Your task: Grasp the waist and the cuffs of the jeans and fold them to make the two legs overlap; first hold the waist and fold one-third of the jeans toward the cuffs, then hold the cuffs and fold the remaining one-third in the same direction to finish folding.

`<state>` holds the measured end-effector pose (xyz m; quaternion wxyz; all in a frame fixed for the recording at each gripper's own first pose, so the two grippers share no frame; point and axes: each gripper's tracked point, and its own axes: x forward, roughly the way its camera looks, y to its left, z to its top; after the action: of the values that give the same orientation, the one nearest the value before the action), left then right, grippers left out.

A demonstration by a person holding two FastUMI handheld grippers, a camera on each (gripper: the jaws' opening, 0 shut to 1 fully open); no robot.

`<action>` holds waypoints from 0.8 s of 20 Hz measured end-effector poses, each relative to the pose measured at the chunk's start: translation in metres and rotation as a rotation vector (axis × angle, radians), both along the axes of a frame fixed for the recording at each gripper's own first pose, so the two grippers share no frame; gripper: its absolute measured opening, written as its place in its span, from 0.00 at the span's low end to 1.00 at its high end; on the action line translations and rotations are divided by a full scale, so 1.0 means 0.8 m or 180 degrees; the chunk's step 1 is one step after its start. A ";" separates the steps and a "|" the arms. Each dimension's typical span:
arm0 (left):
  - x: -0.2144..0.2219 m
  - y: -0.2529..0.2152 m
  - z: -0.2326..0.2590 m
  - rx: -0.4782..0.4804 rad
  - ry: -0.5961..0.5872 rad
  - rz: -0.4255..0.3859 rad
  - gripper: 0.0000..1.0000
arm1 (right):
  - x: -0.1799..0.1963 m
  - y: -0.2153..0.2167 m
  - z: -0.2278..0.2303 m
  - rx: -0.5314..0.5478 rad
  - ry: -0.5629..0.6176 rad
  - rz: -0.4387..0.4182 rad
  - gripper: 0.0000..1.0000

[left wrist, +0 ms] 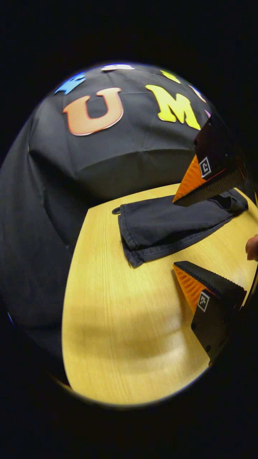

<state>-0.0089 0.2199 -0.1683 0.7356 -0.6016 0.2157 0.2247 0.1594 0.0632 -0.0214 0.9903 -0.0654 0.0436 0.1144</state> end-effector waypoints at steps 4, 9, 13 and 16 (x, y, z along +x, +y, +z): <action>0.012 0.014 0.005 -0.0247 -0.0061 0.0230 0.99 | 0.007 -0.028 0.001 -0.0008 0.0011 -0.0128 0.99; 0.042 0.022 0.002 -0.0387 -0.0181 0.0395 0.99 | 0.010 -0.049 -0.004 -0.0037 0.0048 -0.0212 0.99; 0.062 0.033 0.006 -0.0642 -0.0360 0.0631 0.99 | 0.012 -0.070 -0.006 -0.0072 0.0077 -0.0287 0.99; 0.075 0.031 0.006 -0.0635 -0.0453 0.0666 0.98 | 0.015 -0.089 -0.005 -0.0066 0.0088 -0.0361 0.99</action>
<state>0.0507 0.2448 -0.1639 0.6582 -0.7052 0.1205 0.2345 0.1715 -0.0082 -0.0253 0.9938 -0.0715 0.0621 0.0585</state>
